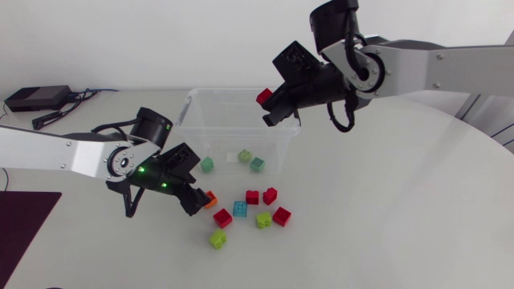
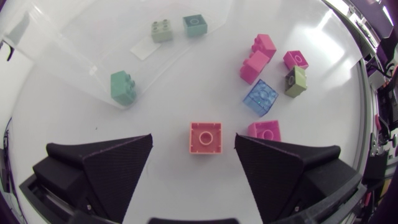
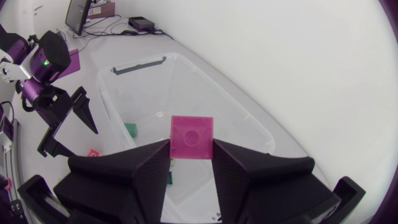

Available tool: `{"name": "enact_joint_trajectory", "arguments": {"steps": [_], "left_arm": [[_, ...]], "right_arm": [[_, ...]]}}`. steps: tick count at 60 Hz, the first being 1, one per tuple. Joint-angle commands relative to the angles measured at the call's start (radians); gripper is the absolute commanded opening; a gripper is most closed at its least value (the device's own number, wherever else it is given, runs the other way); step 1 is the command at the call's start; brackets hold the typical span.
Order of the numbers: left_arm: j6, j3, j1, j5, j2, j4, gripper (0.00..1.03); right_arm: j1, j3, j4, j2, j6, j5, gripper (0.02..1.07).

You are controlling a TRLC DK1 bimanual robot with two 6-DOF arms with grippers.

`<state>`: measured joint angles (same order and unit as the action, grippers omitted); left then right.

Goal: Pick up the duplo bricks and place them in the container

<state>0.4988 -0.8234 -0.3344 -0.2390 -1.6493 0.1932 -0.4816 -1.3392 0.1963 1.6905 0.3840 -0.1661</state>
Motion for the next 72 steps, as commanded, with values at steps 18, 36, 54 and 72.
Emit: {"name": "enact_joint_trajectory", "arguments": {"steps": [18, 36, 54, 72], "left_arm": [[0.021, 0.040, -0.035, -0.011, -0.149, -0.163, 0.71], [0.029, 0.047, -0.011, -0.011, -0.150, -0.153, 0.23], [0.034, 0.058, 0.001, -0.011, 0.115, 0.023, 0.22], [-0.013, -0.080, -0.015, -0.014, 0.355, 0.193, 0.22]], "right_arm": [[-0.040, 0.110, -0.023, -0.146, -0.045, 0.036, 0.95], [-0.083, 0.430, 0.114, -0.460, -0.056, 0.033, 0.95], [-0.123, 0.647, 0.106, -0.450, -0.042, 0.030, 0.95], [-0.130, 0.646, 0.002, -0.178, -0.013, 0.019, 0.94]]}}
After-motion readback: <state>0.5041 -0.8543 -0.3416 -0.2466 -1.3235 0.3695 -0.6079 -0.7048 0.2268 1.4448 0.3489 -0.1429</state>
